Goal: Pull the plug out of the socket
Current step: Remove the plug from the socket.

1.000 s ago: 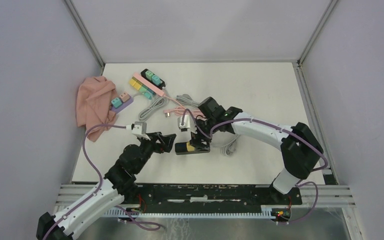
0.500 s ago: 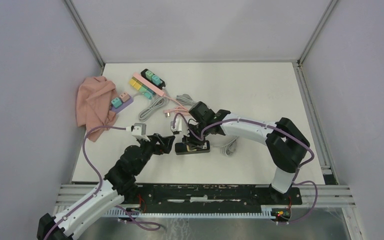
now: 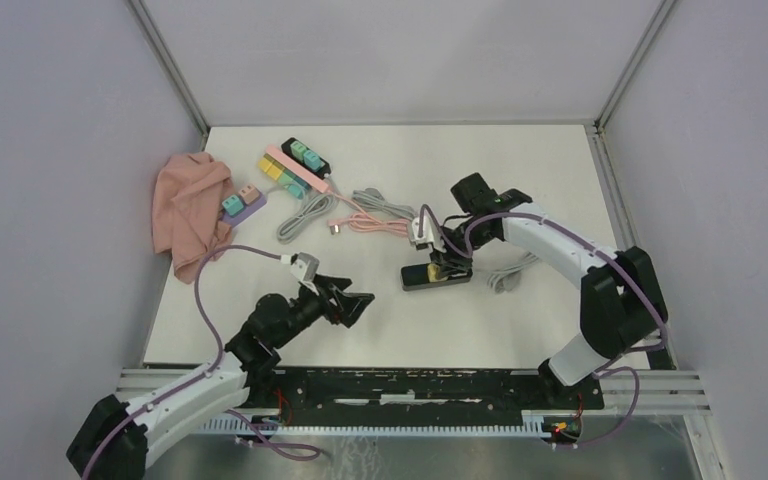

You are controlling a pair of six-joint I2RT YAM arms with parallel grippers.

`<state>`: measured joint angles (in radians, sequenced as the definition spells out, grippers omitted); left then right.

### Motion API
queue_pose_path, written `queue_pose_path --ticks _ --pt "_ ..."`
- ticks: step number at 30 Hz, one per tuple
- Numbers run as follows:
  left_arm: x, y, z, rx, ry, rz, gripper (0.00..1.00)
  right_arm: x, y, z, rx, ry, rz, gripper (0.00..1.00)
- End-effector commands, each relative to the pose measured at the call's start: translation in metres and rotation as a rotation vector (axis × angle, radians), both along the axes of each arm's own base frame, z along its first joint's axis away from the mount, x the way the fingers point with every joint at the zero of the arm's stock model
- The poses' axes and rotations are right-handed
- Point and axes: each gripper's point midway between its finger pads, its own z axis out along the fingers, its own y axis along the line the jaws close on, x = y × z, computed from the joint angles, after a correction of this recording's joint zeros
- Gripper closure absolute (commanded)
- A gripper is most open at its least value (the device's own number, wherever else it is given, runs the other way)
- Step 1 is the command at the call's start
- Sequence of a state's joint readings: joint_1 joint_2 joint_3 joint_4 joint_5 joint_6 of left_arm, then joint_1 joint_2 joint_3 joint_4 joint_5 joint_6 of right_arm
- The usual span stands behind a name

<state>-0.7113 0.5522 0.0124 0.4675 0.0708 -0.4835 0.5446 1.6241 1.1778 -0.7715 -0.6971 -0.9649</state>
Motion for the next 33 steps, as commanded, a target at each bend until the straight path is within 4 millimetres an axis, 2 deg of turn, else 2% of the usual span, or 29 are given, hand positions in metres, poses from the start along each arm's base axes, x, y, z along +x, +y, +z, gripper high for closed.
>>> queue_pose_path --ticks 1,4,6,9,14,19,21,22,28,33 --pt "-0.02 -0.037 0.027 0.003 -0.193 -0.231 0.11 -0.041 -0.032 0.002 -0.016 -0.069 0.29 0.86" --pt "-0.035 -0.062 0.023 0.084 -0.289 -0.334 0.11 -0.049 -0.046 -0.007 -0.058 -0.079 0.361 0.87" --pt "-0.043 -0.075 0.017 0.171 -0.378 -0.379 0.11 -0.059 -0.052 -0.01 -0.056 -0.087 0.436 0.84" --pt "-0.045 -0.087 0.013 0.222 -0.457 -0.396 0.11 -0.071 -0.058 -0.013 -0.039 -0.114 0.545 0.81" --pt "-0.044 -0.103 0.009 0.253 -0.513 -0.384 0.11 -0.07 -0.057 -0.017 -0.036 -0.108 0.544 0.76" --pt "-0.052 -0.127 0.002 0.238 -0.51 -0.381 0.11 -0.069 -0.056 -0.017 -0.038 -0.096 0.538 0.73" --pt "-0.05 -0.135 -0.001 0.247 -0.511 -0.34 0.11 -0.07 -0.055 -0.018 -0.032 -0.098 0.54 0.71" --pt "-0.05 -0.139 -0.008 0.268 -0.507 -0.331 0.11 -0.071 -0.055 -0.018 -0.03 -0.098 0.542 0.7" --pt "-0.043 -0.164 -0.014 0.255 -0.545 -0.283 0.12 -0.071 -0.055 -0.019 -0.031 -0.091 0.542 0.7" --pt "-0.035 -0.175 -0.032 0.282 -0.519 -0.261 0.21 -0.071 -0.054 -0.018 -0.027 -0.091 0.542 0.7"
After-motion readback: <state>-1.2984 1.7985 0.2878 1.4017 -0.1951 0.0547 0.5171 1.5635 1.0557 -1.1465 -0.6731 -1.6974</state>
